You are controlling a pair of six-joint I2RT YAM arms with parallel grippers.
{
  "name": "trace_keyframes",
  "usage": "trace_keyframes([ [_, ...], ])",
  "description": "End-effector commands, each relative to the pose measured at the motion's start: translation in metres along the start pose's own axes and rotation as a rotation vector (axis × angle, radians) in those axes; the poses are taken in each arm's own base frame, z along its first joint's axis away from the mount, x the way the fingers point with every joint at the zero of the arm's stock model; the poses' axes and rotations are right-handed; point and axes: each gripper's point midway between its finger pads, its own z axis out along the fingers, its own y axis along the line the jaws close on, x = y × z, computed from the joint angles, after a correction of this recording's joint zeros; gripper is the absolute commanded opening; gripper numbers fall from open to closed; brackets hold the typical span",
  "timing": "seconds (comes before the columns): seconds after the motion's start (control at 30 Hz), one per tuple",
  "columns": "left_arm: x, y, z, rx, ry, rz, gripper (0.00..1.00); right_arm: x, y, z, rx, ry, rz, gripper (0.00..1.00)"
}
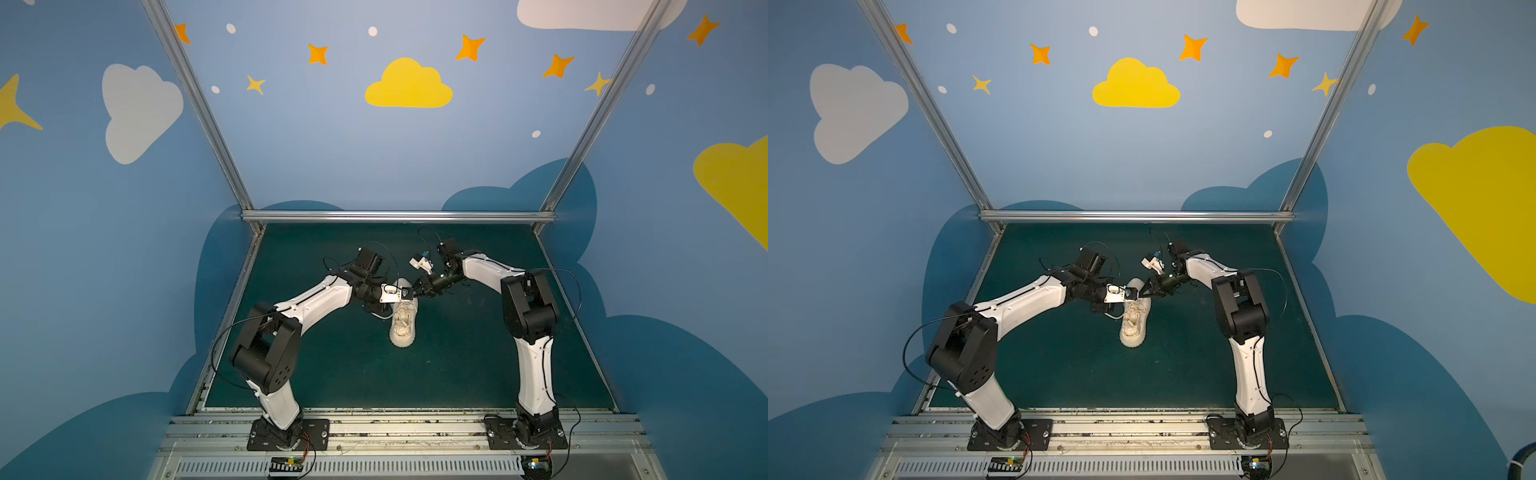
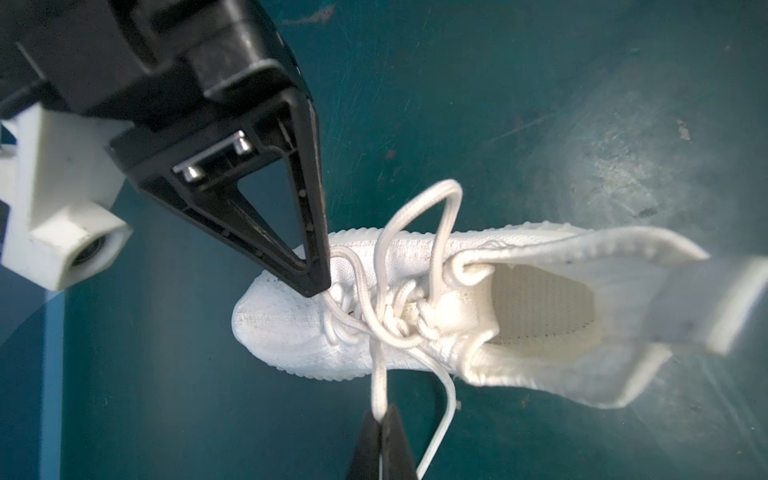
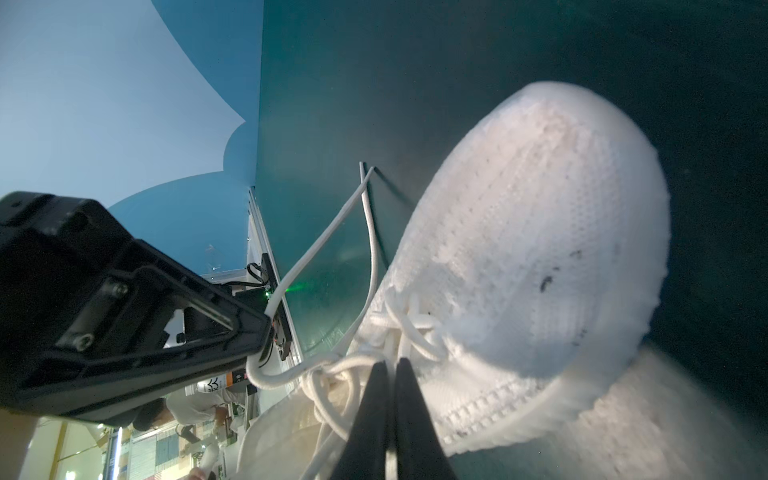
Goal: Tie the shoes
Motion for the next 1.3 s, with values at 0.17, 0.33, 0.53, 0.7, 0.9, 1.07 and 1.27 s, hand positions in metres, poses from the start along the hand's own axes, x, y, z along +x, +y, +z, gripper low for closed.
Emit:
trace_keyframes([
  [0.17, -0.006, -0.002, -0.003, 0.005, -0.01, 0.024, 0.04, -0.002, 0.013, -0.002, -0.034, 0.004, -0.002, 0.21],
  [0.33, -0.001, -0.004, 0.001, 0.011, 0.008, 0.042, 0.04, -0.003, 0.014, -0.006, -0.042, -0.009, 0.008, 0.25],
  [0.53, -0.002, -0.003, 0.002, 0.019, 0.005, 0.045, 0.04, -0.005, 0.015, -0.01, -0.05, -0.017, 0.02, 0.27],
  [0.7, -0.003, -0.003, 0.001, 0.018, 0.006, 0.053, 0.04, -0.006, 0.018, -0.015, -0.062, -0.034, 0.023, 0.29],
  [0.9, -0.002, -0.004, 0.001, 0.021, 0.006, 0.05, 0.04, -0.007, 0.021, -0.018, -0.063, -0.046, 0.017, 0.36],
  [1.07, -0.002, -0.004, 0.001, 0.022, 0.008, 0.05, 0.04, -0.007, 0.02, -0.023, -0.056, -0.055, 0.021, 0.39],
  [1.27, -0.003, -0.005, 0.001, 0.023, 0.008, 0.054, 0.04, -0.003, 0.023, -0.034, -0.06, -0.083, 0.023, 0.39],
])
